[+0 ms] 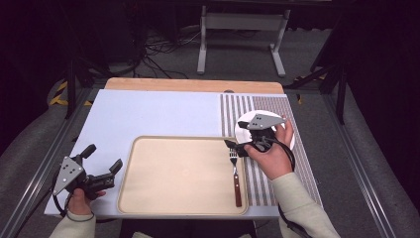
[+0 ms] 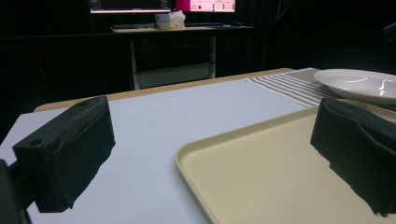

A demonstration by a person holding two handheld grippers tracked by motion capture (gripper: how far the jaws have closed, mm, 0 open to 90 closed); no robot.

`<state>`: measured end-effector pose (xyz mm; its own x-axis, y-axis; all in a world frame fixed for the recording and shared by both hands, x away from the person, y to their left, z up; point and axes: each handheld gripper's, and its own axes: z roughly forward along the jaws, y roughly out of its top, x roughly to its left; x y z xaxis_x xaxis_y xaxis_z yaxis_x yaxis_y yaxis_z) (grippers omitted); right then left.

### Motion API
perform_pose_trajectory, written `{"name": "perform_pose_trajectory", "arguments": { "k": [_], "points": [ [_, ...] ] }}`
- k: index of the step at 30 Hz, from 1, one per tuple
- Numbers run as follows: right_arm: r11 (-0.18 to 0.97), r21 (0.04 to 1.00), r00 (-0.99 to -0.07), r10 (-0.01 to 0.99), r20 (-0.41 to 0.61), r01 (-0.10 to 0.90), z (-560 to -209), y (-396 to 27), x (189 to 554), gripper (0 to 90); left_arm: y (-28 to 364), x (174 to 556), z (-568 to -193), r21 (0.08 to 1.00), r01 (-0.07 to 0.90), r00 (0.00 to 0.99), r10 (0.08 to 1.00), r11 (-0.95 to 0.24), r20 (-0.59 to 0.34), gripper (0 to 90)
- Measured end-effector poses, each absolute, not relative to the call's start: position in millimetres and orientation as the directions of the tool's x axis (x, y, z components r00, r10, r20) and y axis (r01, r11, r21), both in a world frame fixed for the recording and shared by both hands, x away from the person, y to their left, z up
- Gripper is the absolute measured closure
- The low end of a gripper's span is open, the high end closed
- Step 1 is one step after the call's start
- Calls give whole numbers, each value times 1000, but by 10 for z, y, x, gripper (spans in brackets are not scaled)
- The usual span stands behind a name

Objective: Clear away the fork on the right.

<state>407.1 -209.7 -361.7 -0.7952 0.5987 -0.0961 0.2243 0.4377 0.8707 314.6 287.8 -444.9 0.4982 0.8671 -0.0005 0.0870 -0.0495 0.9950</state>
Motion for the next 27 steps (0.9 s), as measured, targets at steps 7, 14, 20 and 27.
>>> {"name": "perform_pose_trajectory", "arguments": {
  "k": [7,14,20,27],
  "points": [
    [409,898,-798,589,-125,161,-3567,-2256,3925,175,2883,3145,-4452,995,89,495,869,-46,-4,0],
    [362,923,-787,603,-127,128,-3599,-2429,3786,142,2872,3144,-4451,995,88,496,868,-50,0,0],
    [358,927,-770,621,-146,113,-3704,-2579,3672,99,2882,3146,-4455,995,90,491,871,-46,-4,0],
    [243,962,-737,672,-77,121,-3857,-2802,3570,96,2875,3148,-4459,995,89,489,872,-41,-8,0]
  ]
}}
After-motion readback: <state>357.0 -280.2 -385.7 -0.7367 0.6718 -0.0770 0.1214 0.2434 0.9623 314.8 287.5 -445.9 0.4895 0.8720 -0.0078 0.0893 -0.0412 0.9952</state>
